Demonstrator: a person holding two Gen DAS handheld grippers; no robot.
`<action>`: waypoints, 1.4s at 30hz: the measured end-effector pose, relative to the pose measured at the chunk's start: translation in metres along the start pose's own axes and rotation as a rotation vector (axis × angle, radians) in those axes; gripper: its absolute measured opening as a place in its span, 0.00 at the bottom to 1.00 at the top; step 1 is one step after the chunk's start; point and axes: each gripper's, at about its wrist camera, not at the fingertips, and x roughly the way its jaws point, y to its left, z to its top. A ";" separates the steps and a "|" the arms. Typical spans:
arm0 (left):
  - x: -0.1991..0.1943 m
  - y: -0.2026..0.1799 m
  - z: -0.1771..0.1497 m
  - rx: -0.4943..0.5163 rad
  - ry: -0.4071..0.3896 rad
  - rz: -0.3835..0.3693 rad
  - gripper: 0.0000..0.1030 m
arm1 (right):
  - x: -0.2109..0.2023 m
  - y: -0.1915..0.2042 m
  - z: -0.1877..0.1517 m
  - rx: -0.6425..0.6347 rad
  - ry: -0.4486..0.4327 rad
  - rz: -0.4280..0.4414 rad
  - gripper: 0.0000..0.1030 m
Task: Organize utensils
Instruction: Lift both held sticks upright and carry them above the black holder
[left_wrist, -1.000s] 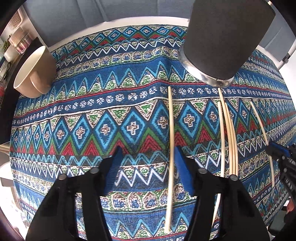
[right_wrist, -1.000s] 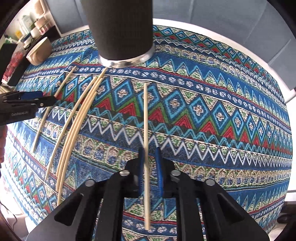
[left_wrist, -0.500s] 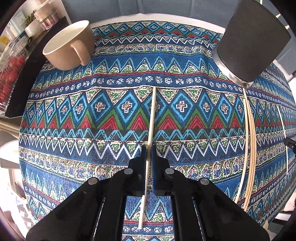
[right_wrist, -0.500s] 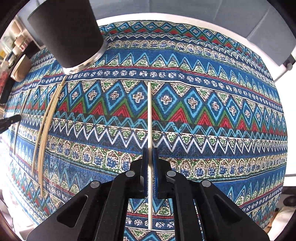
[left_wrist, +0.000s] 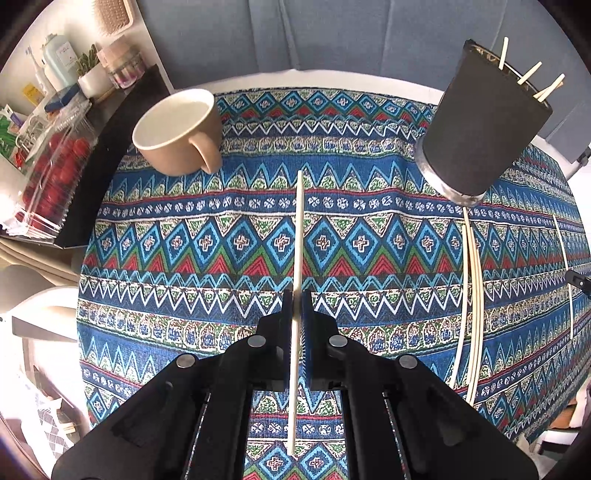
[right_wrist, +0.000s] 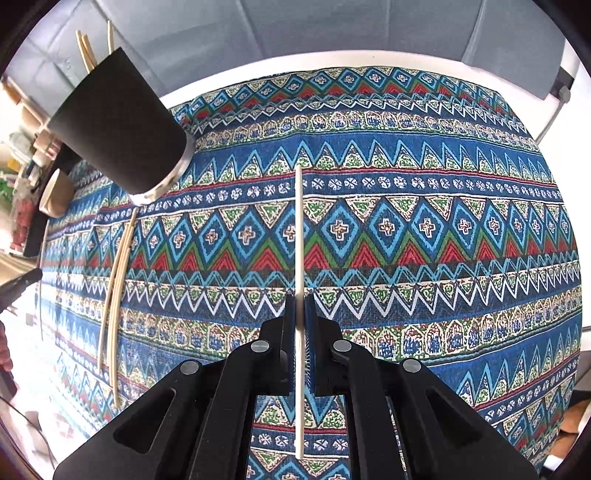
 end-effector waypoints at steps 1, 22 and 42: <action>-0.008 -0.009 0.004 0.005 -0.009 0.006 0.05 | -0.004 0.003 0.002 0.004 -0.009 0.015 0.04; -0.098 -0.133 0.109 0.070 -0.261 0.012 0.05 | -0.075 0.066 0.084 -0.063 -0.215 0.157 0.05; -0.146 -0.191 0.169 0.105 -0.470 -0.133 0.05 | -0.129 0.125 0.134 -0.199 -0.426 0.333 0.05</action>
